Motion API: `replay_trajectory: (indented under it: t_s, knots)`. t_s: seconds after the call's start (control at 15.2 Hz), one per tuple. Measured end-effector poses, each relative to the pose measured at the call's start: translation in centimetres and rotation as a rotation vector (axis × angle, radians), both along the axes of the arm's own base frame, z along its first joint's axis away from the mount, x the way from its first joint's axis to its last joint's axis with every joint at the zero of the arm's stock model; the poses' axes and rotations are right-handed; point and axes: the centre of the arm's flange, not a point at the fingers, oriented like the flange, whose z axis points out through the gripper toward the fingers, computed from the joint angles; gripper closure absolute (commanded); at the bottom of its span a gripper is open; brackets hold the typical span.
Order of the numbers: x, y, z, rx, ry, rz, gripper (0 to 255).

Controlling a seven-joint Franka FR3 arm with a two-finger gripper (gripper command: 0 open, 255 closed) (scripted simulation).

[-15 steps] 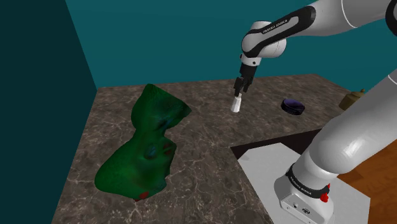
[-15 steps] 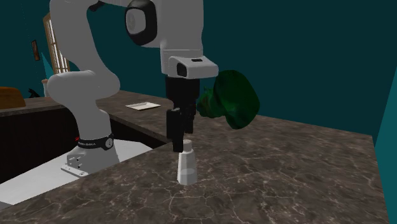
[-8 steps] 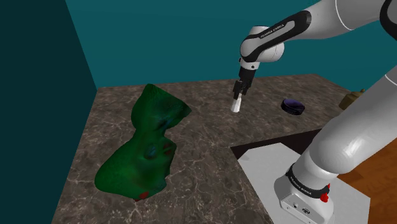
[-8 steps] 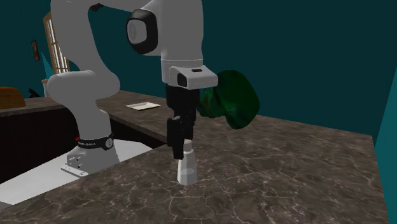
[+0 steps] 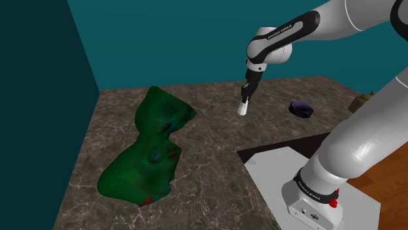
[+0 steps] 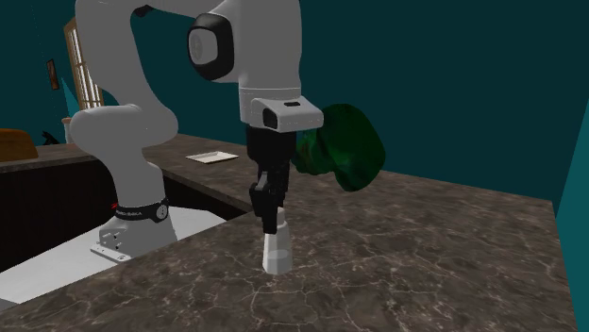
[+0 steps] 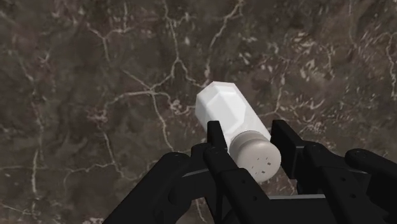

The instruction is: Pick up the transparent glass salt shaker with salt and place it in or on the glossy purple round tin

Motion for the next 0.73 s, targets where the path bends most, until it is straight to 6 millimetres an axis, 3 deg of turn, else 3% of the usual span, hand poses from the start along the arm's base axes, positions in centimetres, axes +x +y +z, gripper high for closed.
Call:
replay_trajectory:
  t_s: [0.33,0.73]
  knots:
    - [0.0,0.0,0.0,0.000,0.000,0.000,255]
    - [-0.1,0.0,2.7,0.000,0.001,0.001,255]
